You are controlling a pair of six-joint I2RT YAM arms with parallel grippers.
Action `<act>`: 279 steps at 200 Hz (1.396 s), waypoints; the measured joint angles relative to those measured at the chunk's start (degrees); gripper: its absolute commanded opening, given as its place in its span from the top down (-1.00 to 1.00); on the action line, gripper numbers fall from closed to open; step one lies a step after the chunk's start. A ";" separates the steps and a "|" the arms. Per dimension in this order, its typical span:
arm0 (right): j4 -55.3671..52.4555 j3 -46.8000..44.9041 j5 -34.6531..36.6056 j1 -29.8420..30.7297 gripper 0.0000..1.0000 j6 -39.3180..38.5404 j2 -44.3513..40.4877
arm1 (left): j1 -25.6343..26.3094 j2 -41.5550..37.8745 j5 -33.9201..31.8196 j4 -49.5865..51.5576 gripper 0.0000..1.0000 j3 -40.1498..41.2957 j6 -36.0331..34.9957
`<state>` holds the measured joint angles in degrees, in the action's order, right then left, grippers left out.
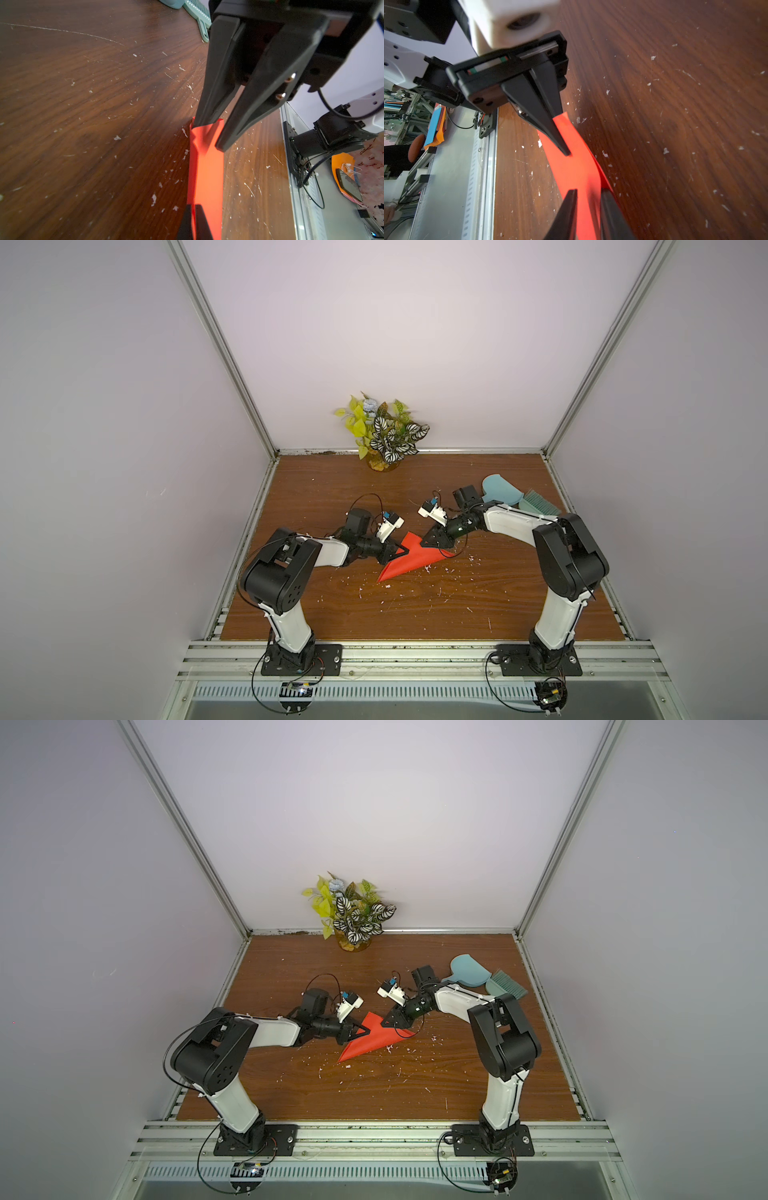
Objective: Fold the square paper diagonally
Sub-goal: Fold the paper at the center of the board.
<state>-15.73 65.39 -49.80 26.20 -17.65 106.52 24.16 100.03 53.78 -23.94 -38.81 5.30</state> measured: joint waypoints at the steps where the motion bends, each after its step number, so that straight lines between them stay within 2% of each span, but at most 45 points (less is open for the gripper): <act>1: -0.02 0.04 0.00 0.00 0.53 0.00 0.02 | 0.02 0.00 0.00 0.00 0.99 0.00 0.00; 49: -0.70 1.81 -0.20 0.07 0.60 -0.48 0.11 | 0.17 0.00 0.17 0.00 0.99 0.00 -0.04; 132: -0.94 1.86 -1.46 0.66 0.62 -0.81 0.98 | 0.17 -0.02 0.17 -0.04 0.99 0.00 -0.20; 168: -0.87 1.84 -1.46 1.01 0.71 -0.92 1.68 | 0.17 -0.07 0.17 0.00 0.99 0.00 -0.20; 228: -0.96 1.84 -1.29 1.07 1.00 -1.11 1.68 | 0.17 -0.09 0.13 0.20 0.81 0.00 -0.83; 279: -2.21 1.90 -1.03 1.07 1.00 -1.68 1.66 | 0.17 -0.11 0.11 0.20 0.74 -0.02 -1.07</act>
<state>-17.93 67.29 -50.83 27.27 -19.33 108.18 24.34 99.92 53.89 -23.75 -38.83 4.23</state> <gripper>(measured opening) 0.049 0.123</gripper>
